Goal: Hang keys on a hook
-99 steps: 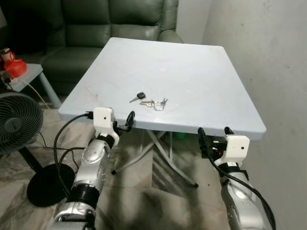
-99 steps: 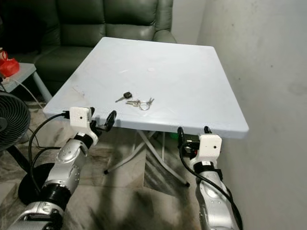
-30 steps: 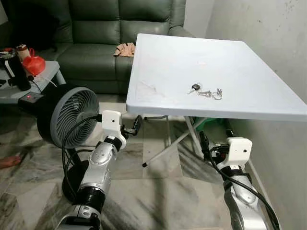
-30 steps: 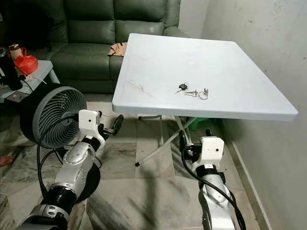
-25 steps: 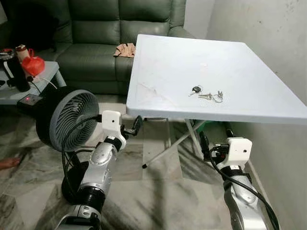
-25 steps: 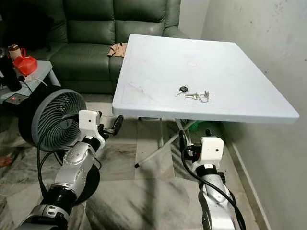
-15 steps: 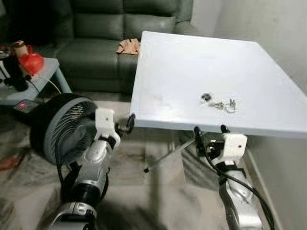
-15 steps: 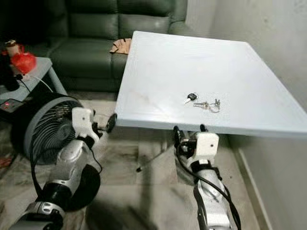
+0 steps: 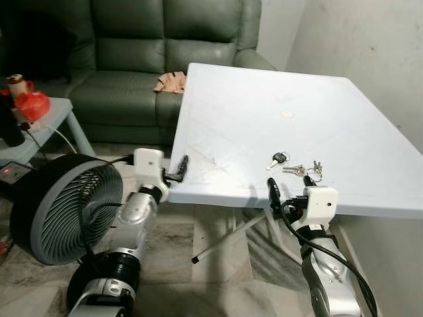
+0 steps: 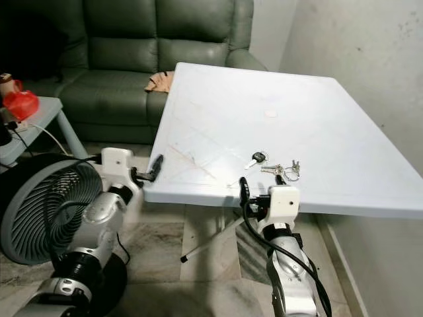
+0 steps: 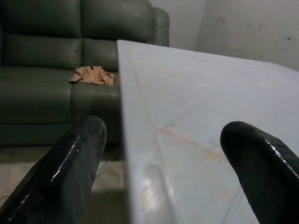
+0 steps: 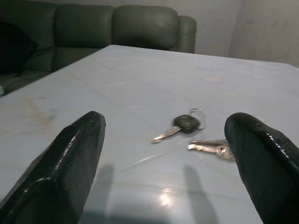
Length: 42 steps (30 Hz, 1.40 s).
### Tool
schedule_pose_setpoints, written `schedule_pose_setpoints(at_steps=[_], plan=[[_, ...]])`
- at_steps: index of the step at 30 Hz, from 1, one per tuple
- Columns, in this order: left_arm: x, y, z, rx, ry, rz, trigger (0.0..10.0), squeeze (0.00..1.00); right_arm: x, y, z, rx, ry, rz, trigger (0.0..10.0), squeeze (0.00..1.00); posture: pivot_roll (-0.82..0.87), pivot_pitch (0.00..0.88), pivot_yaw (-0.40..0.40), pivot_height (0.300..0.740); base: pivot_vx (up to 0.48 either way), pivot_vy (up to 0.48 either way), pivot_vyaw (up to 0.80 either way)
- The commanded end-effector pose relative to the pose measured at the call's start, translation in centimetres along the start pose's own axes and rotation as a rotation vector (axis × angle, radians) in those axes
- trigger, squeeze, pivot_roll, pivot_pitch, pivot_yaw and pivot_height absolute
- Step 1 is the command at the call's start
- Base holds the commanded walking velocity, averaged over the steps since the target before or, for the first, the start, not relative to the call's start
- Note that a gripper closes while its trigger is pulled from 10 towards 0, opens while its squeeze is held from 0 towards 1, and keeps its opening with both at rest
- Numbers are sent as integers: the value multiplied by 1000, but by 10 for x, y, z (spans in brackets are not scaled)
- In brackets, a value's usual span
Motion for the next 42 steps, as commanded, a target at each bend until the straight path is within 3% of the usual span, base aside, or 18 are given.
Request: schedule_pose_setpoints(at_steps=[1,12,20,26,33,42], plan=[[0,-10,-2,-30,-6,-3,10000,0,1,-8,0,-15,0,13,10000,0,-44,9,-55,711,0,0,0],[3,-15,-2,-67,-19,-5,10000,0,-1,-10,-6,-7,49,31,10000,0,-37,9,-61,711,0,0,0],[7,-27,-1,-156,-26,-42,10000,0,9,-23,-23,5,71,103,10000,0,-18,28,-79,711,0,0,0],[13,-36,2,-227,-57,-66,10000,0,15,-26,-35,54,79,89,10000,0,-5,71,-85,711,0,0,0],[13,-54,15,-339,-54,-91,10000,0,16,-31,-50,6,125,68,10000,0,4,130,-81,711,0,0,0],[12,-68,34,-412,-33,-117,10000,0,11,-32,-54,-12,194,16,10000,0,17,189,-76,711,0,0,0]])
Point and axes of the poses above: a point about 5 cm out from each wrist's last joint towards the gripper, its own z axis pointing back from the gripper into the wrist, its own x axis along the axis of the wrist's last joint, y = z × x, the point moved 1 cm from there along -z, pointing out of the wrist towards the gripper, and after that the axes turned 12 degrees about z, right-handed, at the moved point
